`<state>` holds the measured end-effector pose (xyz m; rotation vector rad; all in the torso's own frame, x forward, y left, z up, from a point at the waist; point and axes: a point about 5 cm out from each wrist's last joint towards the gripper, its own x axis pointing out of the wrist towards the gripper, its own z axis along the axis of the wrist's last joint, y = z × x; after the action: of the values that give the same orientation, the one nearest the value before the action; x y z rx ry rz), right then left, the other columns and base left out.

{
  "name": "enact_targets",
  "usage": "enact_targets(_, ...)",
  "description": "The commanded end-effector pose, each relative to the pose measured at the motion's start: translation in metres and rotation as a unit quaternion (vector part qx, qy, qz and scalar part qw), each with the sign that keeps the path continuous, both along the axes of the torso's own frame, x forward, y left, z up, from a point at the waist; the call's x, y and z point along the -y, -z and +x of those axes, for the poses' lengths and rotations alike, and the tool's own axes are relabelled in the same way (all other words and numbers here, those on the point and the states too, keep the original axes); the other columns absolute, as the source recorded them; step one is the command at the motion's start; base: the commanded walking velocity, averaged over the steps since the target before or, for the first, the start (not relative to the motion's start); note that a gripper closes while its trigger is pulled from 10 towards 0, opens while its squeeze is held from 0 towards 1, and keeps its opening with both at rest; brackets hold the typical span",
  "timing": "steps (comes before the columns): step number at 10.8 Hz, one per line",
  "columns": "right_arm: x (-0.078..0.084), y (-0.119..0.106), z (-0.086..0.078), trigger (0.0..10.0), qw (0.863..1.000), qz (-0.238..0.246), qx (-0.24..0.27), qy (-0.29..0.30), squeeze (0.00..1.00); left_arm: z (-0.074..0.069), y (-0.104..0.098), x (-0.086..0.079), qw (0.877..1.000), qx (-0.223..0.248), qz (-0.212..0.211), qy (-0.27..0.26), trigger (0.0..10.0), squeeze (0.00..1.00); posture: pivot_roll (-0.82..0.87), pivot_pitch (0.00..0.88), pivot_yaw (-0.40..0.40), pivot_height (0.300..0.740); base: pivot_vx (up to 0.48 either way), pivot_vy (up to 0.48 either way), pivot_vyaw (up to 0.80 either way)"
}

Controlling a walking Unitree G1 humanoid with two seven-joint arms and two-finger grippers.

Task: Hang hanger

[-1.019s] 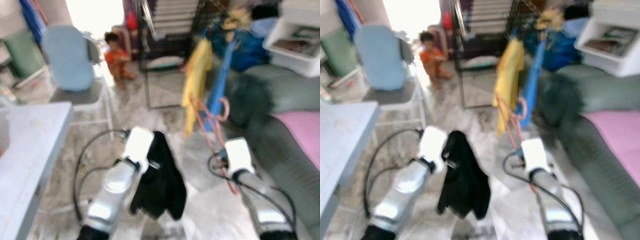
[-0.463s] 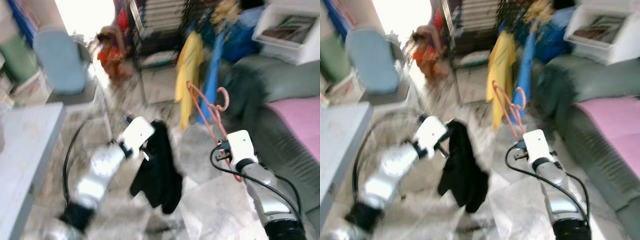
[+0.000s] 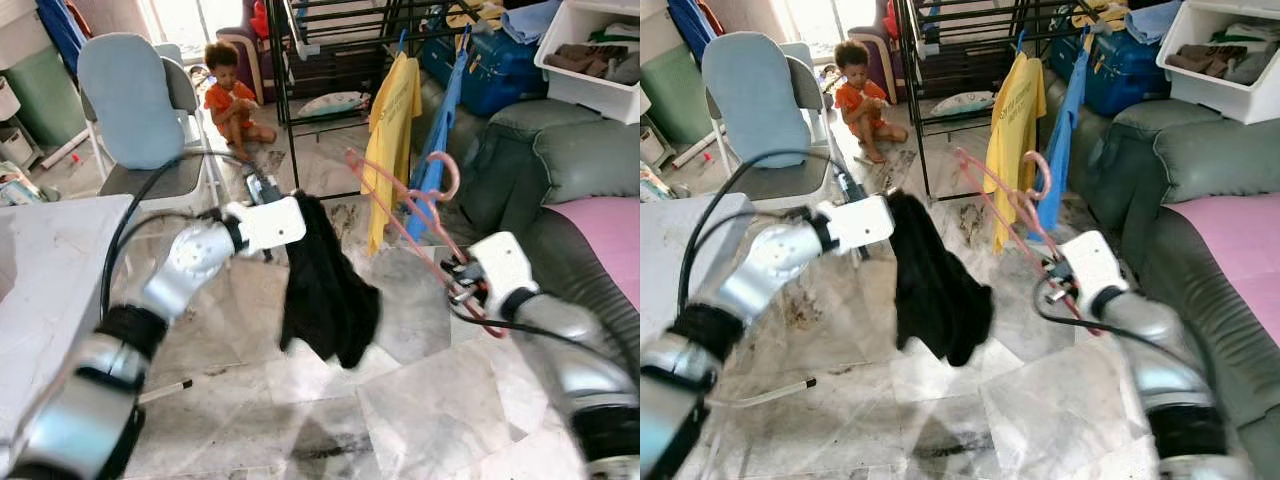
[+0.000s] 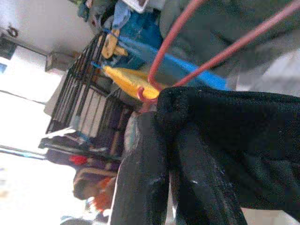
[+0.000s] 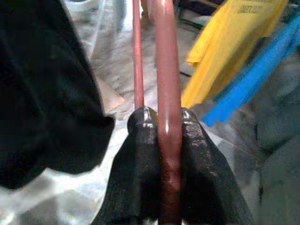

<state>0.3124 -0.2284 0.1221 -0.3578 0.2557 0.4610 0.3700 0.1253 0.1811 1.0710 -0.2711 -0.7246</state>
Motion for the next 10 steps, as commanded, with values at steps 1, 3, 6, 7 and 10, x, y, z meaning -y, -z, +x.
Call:
enact_targets(1, 0.004, -0.016, -0.004, 10.0, 0.999, -0.001, 0.003, -0.051, 0.00, 0.010, -0.003, -0.014, 0.998, 0.031, 0.048, -0.034, 10.0, 0.00, -0.11, 0.000, 0.064, 0.740, 0.000, 0.000, 0.00)
enact_targets(3, 0.021, -0.026, -0.014, 10.0, 0.993, -0.034, -0.028, -0.112, 0.00, 0.021, 0.002, -0.025, 0.991, 0.026, 0.090, -0.092, 10.0, 0.00, -0.11, 0.000, 0.060, 0.740, 0.000, 0.000, 0.00)
enact_targets(6, 0.028, -0.039, -0.036, 10.0, 0.977, -0.019, -0.090, -0.194, 0.00, 0.026, 0.002, -0.025, 0.990, 0.032, 0.066, -0.121, 10.0, 0.00, -0.13, 0.000, 0.064, 0.740, 0.000, 0.000, 0.00)
enact_targets(7, 0.028, -0.037, -0.045, 10.0, 0.968, -0.014, -0.121, -0.221, 0.00, 0.026, 0.001, -0.020, 0.992, 0.028, 0.055, -0.114, 10.0, 0.00, -0.13, 0.000, 0.065, 0.740, 0.000, 0.000, 0.00)
enact_targets(10, 0.025, -0.029, -0.059, 10.0, 0.954, -0.010, -0.168, -0.249, 0.00, 0.027, -0.002, -0.020, 0.991, 0.032, 0.042, -0.120, 10.0, 0.00, -0.13, 0.000, 0.069, 0.740, 0.000, 0.000, 0.00)
